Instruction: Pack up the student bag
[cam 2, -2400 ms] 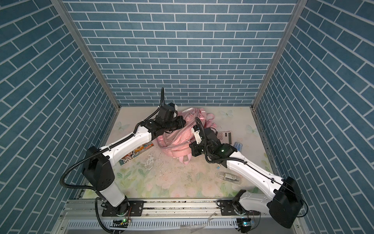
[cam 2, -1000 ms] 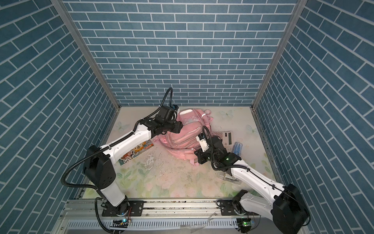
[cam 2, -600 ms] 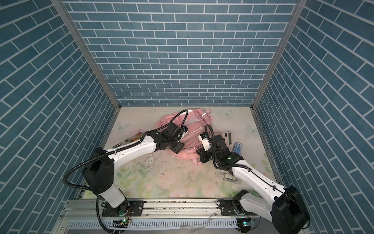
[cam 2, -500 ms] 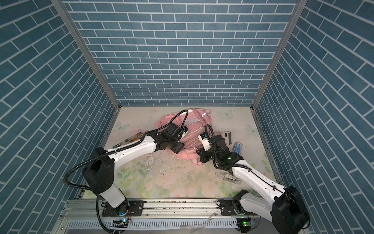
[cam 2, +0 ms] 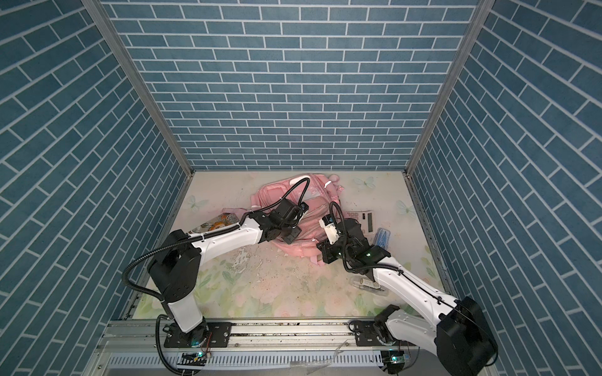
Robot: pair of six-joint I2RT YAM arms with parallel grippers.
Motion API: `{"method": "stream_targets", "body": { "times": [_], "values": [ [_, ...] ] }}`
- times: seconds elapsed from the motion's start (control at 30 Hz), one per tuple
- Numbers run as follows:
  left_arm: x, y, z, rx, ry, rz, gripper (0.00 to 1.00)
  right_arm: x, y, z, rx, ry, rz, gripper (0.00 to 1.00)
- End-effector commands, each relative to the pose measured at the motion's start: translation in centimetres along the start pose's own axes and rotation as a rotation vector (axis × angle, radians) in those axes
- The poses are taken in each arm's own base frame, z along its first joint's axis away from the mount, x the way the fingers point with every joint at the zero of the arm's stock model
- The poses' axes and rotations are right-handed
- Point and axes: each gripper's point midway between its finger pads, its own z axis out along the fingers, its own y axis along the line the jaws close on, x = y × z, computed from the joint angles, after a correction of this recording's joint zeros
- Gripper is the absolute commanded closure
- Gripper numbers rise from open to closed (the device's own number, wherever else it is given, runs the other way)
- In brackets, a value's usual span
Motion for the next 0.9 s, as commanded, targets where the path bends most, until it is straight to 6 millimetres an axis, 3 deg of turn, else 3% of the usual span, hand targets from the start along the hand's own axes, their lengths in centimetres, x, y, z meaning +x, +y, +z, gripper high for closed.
{"method": "stream_targets", "body": {
  "times": [0.0,0.2,0.37,0.67,0.87],
  "values": [
    [-2.0,2.0,-2.9,-0.071,-0.033,-0.103,1.0,-3.2,-1.0,-0.9,0.064,-0.088,-0.069,1.0],
    [-4.0,1.6,-6.1,0.017,-0.091,-0.268,1.0,-6.5,-3.8,-2.0,0.127,-0.124,-0.128,1.0],
    [-6.5,2.8,-6.7,0.087,-0.152,-0.428,1.0,-7.8,-3.6,-2.1,0.114,-0.114,-0.232,1.0],
    [-11.1,4.4,-8.4,0.202,-0.299,-0.643,1.0,-8.5,-0.5,-3.5,0.004,-0.108,-0.212,1.0],
    [-13.3,4.5,-9.9,0.255,-0.375,-0.711,1.0,-6.7,1.2,-1.8,0.003,-0.044,-0.164,1.0]
  ]
}}
